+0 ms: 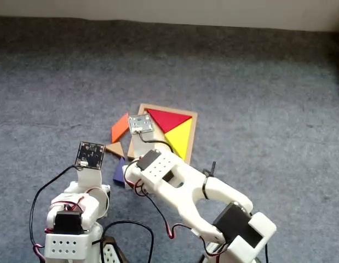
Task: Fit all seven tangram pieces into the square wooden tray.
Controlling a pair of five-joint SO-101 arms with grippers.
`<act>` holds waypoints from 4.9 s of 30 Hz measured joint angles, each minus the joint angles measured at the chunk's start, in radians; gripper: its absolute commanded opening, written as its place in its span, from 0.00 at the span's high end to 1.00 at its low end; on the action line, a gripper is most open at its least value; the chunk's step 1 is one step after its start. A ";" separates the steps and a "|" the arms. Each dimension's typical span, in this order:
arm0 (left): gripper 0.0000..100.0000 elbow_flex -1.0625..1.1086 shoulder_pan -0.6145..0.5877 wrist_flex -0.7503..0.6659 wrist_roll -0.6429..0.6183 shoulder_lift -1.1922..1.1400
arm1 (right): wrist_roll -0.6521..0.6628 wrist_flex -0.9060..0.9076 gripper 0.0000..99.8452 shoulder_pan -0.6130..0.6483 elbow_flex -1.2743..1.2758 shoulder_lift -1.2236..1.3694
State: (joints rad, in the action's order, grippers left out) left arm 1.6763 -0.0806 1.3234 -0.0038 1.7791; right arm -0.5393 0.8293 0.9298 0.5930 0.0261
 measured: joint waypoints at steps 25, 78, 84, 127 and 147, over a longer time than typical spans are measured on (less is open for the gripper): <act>0.99 0.000 0.000 0.000 0.000 0.000 | 0.295 0.132 0.94 -0.118 -0.052 -0.054; 0.99 0.000 0.000 0.000 0.000 0.000 | 0.640 0.106 0.72 -0.324 -0.252 -0.052; 0.99 0.000 0.000 0.000 0.000 0.000 | 0.640 0.092 0.72 -0.324 -0.252 -0.032; 0.99 0.000 0.000 0.000 0.000 0.000 | 0.704 0.446 0.76 -0.319 -0.233 0.183; 0.99 0.000 0.000 0.000 0.000 0.000 | 0.773 0.402 0.93 -0.285 -0.235 0.181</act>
State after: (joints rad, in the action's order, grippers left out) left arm 1.6763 -0.0806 1.3234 -0.0038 1.7791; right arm 0.2340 1.2313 0.6444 0.3583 0.2071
